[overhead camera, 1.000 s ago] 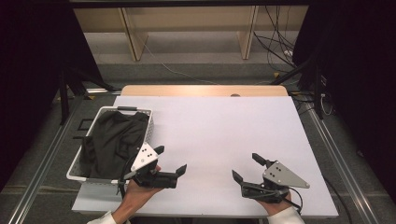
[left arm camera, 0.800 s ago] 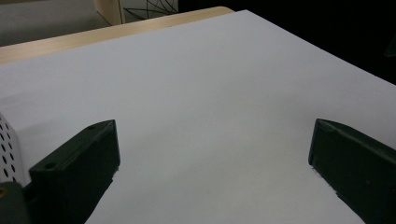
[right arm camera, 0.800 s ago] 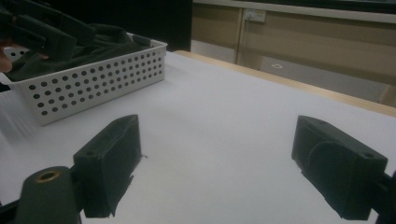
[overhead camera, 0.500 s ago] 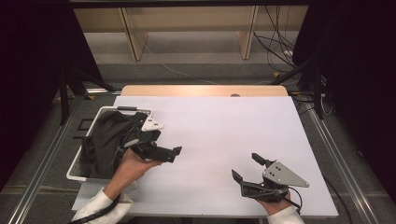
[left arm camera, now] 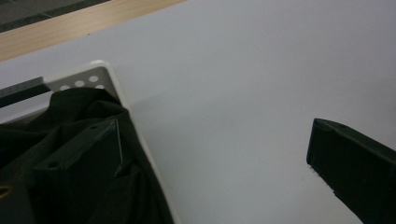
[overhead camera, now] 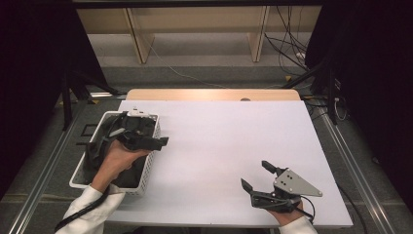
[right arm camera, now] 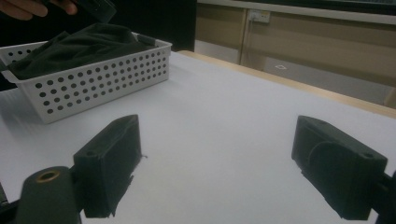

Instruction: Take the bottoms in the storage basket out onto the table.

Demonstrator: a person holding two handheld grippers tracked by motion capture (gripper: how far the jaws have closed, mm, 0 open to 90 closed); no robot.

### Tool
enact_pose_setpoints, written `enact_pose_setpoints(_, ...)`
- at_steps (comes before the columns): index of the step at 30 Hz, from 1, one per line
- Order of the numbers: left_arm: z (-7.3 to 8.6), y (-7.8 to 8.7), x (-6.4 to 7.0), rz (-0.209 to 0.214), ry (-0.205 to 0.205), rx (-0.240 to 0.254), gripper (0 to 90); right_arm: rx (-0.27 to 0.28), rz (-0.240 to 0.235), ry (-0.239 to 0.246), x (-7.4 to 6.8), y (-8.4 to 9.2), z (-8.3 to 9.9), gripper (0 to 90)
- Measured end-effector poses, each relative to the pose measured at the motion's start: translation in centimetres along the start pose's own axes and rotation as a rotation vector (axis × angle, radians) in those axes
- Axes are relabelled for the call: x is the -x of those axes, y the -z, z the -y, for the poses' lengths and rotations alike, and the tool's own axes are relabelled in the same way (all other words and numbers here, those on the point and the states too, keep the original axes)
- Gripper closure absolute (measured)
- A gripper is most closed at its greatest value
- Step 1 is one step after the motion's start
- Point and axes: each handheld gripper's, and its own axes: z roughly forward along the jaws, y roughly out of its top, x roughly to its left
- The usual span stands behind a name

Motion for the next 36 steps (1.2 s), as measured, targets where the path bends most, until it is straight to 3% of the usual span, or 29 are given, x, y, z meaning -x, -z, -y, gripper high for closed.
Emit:
enact_pose_setpoints(3,0.0,0.2,-0.7,-0.002,0.004,-0.007,3.2,-0.001,0.002,-0.001,0.1,-0.1,0.0,16.6)
enact_pose_setpoints(7,0.3,1.0,-2.2,-0.053,0.011,-0.027,4.0,-0.002,0.004,0.0,0.1,0.0,0.0,16.6)
enact_pose_setpoints(8,0.5,1.1,-3.1,-0.052,0.025,-0.05,3.9,-0.001,0.003,-0.001,0.1,0.0,0.0,16.6)
enact_pose_setpoints(11,0.7,1.1,-3.9,-0.069,0.039,-0.063,3.9,-0.005,0.002,0.001,0.0,0.0,0.0,16.6)
enact_pose_setpoints(13,1.2,1.1,-5.1,-0.109,0.064,-0.082,3.9,-0.004,0.002,0.003,0.0,0.0,0.0,16.6)
enact_pose_setpoints(17,1.9,0.7,-6.5,-0.119,0.101,-0.133,4.2,-0.005,0.002,0.001,0.0,0.0,0.0,16.6)
enact_pose_setpoints(22,2.4,0.4,-7.4,-0.145,0.11,-0.164,4.4,-0.005,0.002,0.005,0.0,-0.1,0.0,16.7)
enact_pose_setpoints(26,2.5,0.4,-7.6,-0.179,0.094,-0.198,4.4,-0.011,0.008,0.002,0.1,-0.1,0.1,16.6)
enact_pose_setpoints(28,2.6,0.4,-7.8,-0.176,0.096,-0.21,4.4,-0.01,0.008,0.001,0.1,0.0,0.0,16.7)
enact_pose_setpoints(31,2.9,0.4,-8.2,-0.178,0.119,-0.211,4.4,-0.013,0.006,0.003,0.0,-0.1,0.0,16.8)
enact_pose_setpoints(32,3.3,0.1,-8.5,-0.196,0.127,-0.232,4.4,-0.012,0.005,0.003,0.0,0.0,0.0,16.8)
enact_pose_setpoints(36,3.8,-0.3,-9.1,-0.202,0.143,-0.283,4.4,-0.008,0.007,0.0,0.1,-0.1,0.1,16.9)
